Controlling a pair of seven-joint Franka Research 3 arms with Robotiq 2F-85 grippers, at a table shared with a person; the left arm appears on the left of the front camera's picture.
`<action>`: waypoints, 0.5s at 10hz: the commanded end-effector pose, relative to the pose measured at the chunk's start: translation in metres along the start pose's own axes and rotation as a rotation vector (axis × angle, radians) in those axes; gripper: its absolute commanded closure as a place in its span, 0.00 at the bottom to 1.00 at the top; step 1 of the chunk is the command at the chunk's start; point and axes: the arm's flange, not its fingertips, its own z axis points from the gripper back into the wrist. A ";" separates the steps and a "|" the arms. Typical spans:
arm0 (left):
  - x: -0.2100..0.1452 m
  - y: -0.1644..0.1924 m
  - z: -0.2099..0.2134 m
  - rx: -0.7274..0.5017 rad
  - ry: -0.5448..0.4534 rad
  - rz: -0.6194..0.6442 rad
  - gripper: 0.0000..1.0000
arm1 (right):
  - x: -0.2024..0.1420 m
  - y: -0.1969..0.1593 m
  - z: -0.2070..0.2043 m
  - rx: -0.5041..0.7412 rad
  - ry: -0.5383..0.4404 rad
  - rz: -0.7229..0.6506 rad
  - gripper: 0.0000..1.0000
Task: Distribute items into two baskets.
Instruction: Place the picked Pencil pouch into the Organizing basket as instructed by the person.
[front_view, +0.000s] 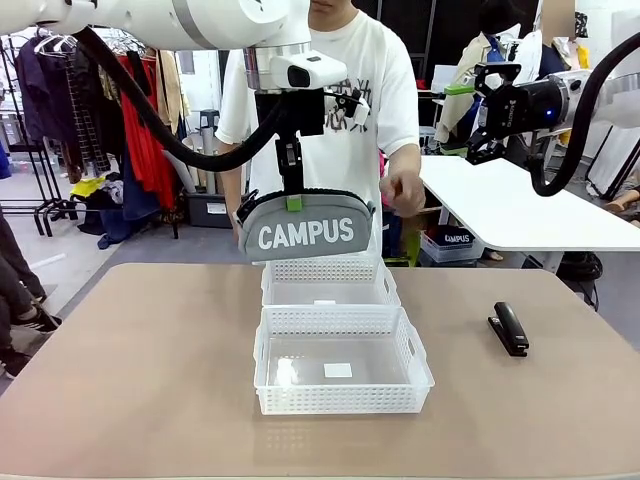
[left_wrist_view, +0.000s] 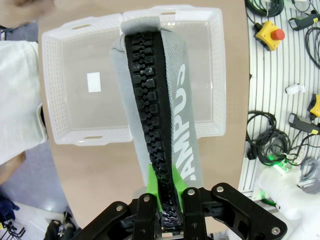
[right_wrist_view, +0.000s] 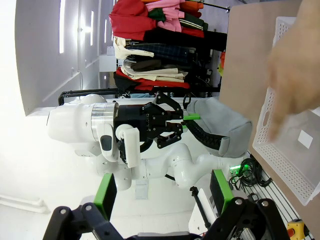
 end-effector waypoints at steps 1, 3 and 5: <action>-0.001 -0.001 0.003 0.010 0.004 -0.003 1.00 | 0.000 0.002 0.001 -0.014 0.005 0.006 0.00; -0.001 -0.001 0.003 0.010 0.004 -0.003 1.00 | 0.000 0.002 0.001 -0.014 0.005 0.006 0.00; -0.001 -0.001 0.003 0.010 0.004 -0.003 1.00 | 0.000 0.002 0.001 -0.014 0.005 0.006 0.00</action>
